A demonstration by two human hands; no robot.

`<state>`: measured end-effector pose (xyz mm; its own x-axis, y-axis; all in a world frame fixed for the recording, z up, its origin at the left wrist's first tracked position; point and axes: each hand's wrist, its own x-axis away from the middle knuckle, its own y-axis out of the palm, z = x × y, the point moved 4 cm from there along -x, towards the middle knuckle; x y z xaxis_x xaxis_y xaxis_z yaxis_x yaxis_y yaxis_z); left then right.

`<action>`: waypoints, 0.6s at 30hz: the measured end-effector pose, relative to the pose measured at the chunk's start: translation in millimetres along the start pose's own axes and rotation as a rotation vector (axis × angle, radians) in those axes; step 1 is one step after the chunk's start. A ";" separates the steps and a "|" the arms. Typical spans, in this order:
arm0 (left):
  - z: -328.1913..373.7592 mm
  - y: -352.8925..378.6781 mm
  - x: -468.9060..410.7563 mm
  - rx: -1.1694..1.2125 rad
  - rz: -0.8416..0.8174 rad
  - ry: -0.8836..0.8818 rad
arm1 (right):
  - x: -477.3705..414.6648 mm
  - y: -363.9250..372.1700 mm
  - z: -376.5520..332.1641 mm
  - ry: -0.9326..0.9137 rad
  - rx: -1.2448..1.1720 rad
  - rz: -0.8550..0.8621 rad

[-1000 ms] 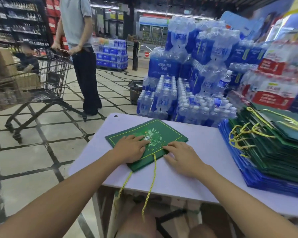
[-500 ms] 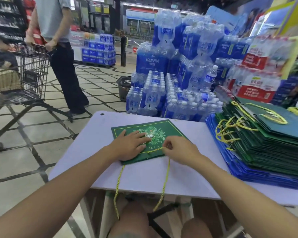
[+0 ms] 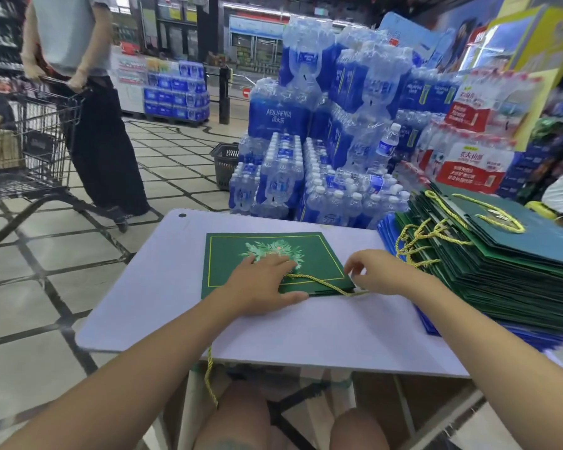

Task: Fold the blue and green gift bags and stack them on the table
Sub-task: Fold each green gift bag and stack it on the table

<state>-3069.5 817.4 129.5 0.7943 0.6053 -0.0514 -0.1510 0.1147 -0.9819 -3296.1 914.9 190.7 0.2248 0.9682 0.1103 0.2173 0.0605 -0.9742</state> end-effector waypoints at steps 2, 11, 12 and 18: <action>0.9 8.0 0.2 -0.019 0.034 -0.002 | 7.9 0.7 10.1 0.059 0.196 -0.107; 3.2 14.6 2.0 -0.043 0.115 0.006 | 22.3 8.8 9.8 0.103 0.054 -0.039; 3.2 15.2 2.4 -0.046 0.116 0.004 | 21.5 6.6 2.6 0.096 -0.140 -0.023; 4.2 15.1 2.5 -0.047 0.137 -0.004 | 2.3 27.6 -35.8 0.030 -0.974 0.348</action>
<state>-3072.2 823.9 115.3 0.7658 0.6158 -0.1850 -0.2299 -0.0065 -0.9732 -3255.6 910.2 171.1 0.4429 0.8872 -0.1292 0.8075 -0.4574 -0.3725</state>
